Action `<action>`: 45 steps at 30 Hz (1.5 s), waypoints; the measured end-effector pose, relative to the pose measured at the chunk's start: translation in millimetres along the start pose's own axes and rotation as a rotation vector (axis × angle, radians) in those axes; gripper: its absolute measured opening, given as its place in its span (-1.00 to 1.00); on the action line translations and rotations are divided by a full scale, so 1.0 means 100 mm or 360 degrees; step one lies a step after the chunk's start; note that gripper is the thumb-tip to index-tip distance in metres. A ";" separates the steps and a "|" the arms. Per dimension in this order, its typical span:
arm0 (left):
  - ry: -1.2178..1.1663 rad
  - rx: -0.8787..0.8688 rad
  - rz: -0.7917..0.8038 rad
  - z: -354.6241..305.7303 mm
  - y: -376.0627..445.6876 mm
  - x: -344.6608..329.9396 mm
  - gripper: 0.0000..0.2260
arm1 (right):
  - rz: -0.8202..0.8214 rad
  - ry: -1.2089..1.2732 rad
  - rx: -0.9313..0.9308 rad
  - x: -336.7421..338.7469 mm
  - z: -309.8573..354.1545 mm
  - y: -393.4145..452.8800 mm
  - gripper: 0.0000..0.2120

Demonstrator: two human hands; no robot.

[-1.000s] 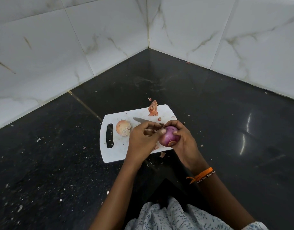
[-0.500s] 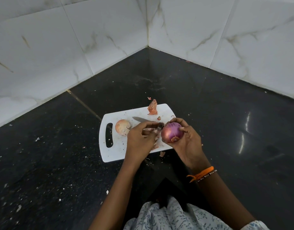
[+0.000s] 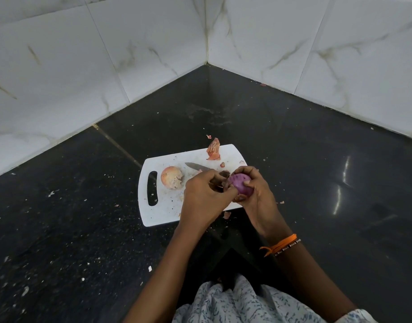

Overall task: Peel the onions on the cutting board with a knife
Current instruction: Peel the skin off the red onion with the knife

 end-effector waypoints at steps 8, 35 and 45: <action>-0.0130 -0.0026 0.0056 0.02 0.02 0.06 -0.87 | 0.0007 0.0051 0.0026 0.01 -0.01 0.00 -0.80; -0.0093 0.0037 0.0062 0.00 -0.02 0.05 -0.92 | 0.0042 0.0004 0.0050 0.01 -0.13 0.05 -0.76; 0.0006 0.0085 0.0018 0.08 0.01 0.07 -0.88 | -0.0010 -0.0078 0.0015 0.01 -0.18 0.05 -0.78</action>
Point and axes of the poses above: each hand's wrist, its own y-axis towards the middle knuckle, its own x-axis out of the back of the hand, z = x × y, the point moved 6 cm from there along y, towards the middle knuckle, and after that the axes turned 4 degrees about -z, right-handed, at the moved point
